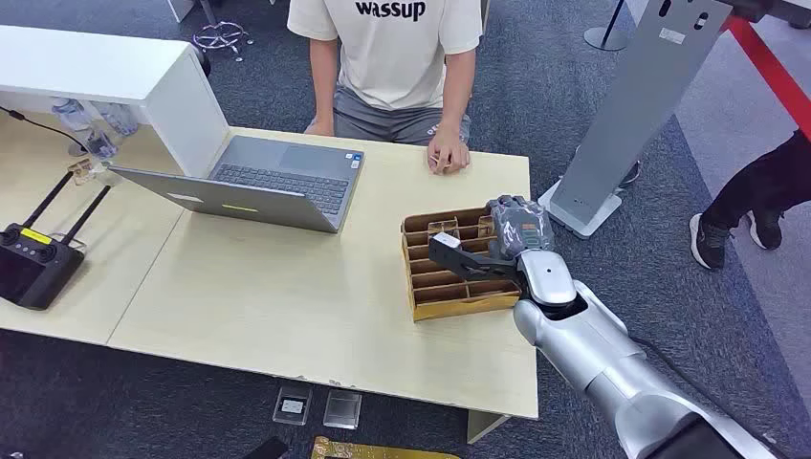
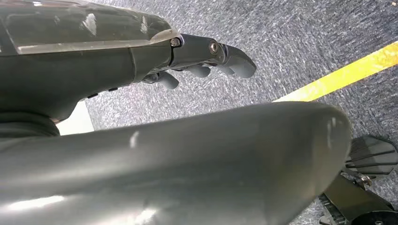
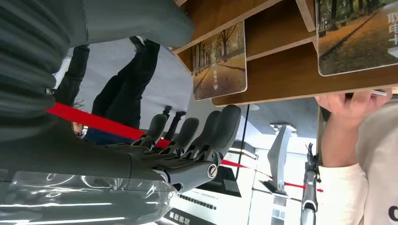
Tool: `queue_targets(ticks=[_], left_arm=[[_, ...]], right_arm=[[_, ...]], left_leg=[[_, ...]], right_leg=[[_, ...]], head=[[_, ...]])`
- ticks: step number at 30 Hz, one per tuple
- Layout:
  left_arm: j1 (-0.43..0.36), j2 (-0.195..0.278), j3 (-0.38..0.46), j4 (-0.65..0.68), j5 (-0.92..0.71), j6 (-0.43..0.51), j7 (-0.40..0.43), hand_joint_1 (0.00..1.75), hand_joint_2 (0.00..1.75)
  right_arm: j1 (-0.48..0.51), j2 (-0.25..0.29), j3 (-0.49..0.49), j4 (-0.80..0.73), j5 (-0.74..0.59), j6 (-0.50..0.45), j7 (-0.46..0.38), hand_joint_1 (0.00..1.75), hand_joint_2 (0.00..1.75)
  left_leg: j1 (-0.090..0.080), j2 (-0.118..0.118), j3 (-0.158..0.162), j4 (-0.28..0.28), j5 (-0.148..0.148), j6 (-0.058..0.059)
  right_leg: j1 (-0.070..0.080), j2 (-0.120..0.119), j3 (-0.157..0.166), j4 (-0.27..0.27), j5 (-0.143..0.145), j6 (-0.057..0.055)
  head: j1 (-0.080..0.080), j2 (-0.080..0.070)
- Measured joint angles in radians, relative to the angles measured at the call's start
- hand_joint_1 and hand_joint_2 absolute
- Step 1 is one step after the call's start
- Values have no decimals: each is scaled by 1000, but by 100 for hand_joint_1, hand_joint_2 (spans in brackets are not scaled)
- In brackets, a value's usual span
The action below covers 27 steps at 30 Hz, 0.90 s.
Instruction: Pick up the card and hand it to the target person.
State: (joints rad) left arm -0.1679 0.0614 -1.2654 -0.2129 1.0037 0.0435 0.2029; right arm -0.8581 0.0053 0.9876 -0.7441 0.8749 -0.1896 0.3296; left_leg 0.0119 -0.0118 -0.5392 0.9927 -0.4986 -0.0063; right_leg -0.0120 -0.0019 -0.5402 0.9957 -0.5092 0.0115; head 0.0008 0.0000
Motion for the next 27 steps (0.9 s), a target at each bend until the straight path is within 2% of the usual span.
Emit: queue_targets(ticks=[7,27], left_arm=[[0,0,0,0,0,0,0,0,0],[0,0,0,0,2,0,0,0,0]], right_arm=[[2,1,0,4,-1,1,-2,69,175],[2,5,1,12,-4,3,-14,86,175]], left_leg=[[0,0,0,0,0,0],[0,0,0,0,0,0]], right_leg=[[0,0,0,0,0,0],[0,0,0,0,0,0]], head=[[0,0],[0,0]])
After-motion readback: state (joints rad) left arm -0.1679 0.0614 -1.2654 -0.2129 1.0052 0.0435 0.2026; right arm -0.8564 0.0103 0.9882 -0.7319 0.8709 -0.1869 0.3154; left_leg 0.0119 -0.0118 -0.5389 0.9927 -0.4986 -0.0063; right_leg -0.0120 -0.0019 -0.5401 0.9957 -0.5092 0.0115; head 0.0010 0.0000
